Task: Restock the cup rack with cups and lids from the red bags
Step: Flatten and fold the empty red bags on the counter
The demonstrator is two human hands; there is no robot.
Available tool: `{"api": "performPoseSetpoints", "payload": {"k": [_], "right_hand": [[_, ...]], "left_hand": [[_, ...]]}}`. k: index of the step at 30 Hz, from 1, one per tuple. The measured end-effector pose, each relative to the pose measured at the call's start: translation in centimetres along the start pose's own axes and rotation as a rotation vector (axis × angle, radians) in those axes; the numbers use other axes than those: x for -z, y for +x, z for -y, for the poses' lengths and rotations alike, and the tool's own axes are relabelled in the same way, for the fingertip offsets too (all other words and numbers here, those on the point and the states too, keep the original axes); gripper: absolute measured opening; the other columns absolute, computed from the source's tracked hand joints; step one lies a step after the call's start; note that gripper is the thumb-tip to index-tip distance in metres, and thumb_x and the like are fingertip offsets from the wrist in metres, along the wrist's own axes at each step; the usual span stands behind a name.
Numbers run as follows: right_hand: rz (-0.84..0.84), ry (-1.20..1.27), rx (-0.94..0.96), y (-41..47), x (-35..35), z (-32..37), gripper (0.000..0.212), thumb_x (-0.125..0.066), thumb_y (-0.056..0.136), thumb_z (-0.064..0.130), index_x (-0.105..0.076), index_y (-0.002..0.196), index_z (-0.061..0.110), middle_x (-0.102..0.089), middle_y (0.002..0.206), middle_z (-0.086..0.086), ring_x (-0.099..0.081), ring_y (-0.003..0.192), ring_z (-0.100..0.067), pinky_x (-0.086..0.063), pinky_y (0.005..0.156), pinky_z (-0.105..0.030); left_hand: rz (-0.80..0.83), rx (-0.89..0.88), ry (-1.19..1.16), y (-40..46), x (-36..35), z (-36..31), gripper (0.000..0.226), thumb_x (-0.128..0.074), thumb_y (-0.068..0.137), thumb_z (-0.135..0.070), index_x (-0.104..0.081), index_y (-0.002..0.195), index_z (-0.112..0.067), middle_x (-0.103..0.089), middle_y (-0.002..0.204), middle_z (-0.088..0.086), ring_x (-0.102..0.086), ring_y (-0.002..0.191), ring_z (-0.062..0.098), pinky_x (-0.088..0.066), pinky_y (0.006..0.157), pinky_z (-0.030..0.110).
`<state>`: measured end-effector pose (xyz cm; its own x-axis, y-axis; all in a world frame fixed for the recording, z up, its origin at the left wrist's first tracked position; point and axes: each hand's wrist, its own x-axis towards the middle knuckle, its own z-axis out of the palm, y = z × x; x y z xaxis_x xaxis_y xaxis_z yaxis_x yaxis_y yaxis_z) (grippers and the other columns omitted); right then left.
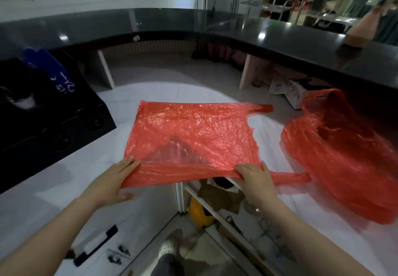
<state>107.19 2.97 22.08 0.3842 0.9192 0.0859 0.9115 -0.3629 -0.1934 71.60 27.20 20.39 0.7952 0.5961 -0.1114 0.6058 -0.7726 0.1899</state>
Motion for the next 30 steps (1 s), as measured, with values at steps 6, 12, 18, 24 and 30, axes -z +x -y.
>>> {"api": "performPoseSetpoints", "payload": {"k": [6,12,18,24,30], "right_hand": [[-0.012,0.056,-0.015,1.6,2.6,-0.4,0.026,-0.037,0.090,0.047,-0.054,0.079,0.029,-0.055,0.079,0.011,-0.058,0.087,-0.018,-0.016,0.113,-0.053],[-0.178,-0.033,0.001,2.8,6.0,-1.2,0.019,-0.058,0.091,0.025,-0.064,0.110,0.023,-0.068,0.104,0.003,-0.059,0.105,-0.025,-0.015,0.112,-0.060],[-0.705,-0.109,0.221,1.5,5.6,-1.9,0.019,-0.061,0.083,0.028,-0.063,0.081,0.009,-0.059,0.074,-0.006,-0.054,0.069,-0.027,-0.041,0.072,-0.039],[-0.186,0.160,-0.064,0.1,1.1,-1.8,0.040,-0.054,0.088,0.051,-0.065,0.111,0.019,-0.064,0.108,0.006,-0.058,0.104,-0.017,-0.048,0.083,-0.032],[-0.039,0.959,-0.403,5.5,2.5,-2.0,0.095,-0.071,0.073,0.055,-0.021,0.150,0.032,-0.025,0.155,0.006,-0.041,0.132,-0.023,-0.040,0.102,-0.044]], "left_hand": [[-0.371,0.217,-0.261,-0.8,1.0,-2.4,0.037,-0.074,0.079,-0.015,-0.066,0.113,-0.025,-0.071,0.103,-0.003,-0.067,0.094,0.025,-0.048,0.076,0.030],[-0.551,0.351,-0.791,0.7,3.1,-3.5,0.007,-0.069,0.085,-0.016,-0.069,0.084,-0.022,-0.069,0.078,-0.007,-0.064,0.074,0.007,-0.043,0.060,0.008],[-0.657,0.479,-1.160,2.4,4.3,-2.9,0.011,-0.057,0.094,-0.021,-0.066,0.087,-0.019,-0.070,0.087,0.003,-0.066,0.079,0.013,-0.048,0.071,0.025],[-0.646,0.564,-1.308,3.6,4.0,-0.5,0.017,-0.054,0.096,-0.026,-0.065,0.104,-0.015,-0.068,0.104,0.012,-0.064,0.098,0.029,-0.049,0.092,0.044],[-0.637,0.595,-1.366,4.3,4.3,0.6,0.014,-0.055,0.096,-0.028,-0.066,0.099,-0.021,-0.069,0.105,0.010,-0.066,0.095,0.024,-0.050,0.089,0.042]]}}
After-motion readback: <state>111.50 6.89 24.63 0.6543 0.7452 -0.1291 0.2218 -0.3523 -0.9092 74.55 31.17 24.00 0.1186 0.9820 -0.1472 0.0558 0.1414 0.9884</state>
